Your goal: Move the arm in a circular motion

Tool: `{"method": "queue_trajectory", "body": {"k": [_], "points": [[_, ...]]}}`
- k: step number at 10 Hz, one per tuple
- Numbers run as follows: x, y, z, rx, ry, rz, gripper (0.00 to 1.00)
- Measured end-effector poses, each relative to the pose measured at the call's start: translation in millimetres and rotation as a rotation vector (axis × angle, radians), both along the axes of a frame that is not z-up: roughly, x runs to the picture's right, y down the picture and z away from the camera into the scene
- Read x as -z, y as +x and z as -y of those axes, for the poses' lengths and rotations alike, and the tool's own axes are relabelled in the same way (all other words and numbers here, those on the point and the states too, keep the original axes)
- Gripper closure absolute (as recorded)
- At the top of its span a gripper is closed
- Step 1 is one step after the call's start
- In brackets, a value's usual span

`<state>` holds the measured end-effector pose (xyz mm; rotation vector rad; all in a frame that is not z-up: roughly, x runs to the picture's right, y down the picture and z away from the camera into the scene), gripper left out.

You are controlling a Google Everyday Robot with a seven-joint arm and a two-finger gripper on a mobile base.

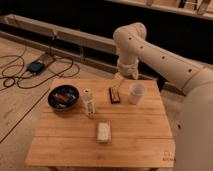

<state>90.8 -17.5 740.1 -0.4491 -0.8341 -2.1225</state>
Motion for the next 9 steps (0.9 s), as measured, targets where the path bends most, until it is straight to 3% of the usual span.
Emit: {"method": "queue_trajectory", "body": {"k": [2, 4, 7, 9], "points": [[-3.4, -39, -7, 0.074, -0.008, 0.054, 0.2], [8.0, -73, -27, 0.153, -0.023, 0.129, 0.2], [49.4, -115, -78, 0.271, -0.059, 0.281, 0.2], [83.1, -123, -113, 0.345, -0.083, 0.364, 0.2]]}}
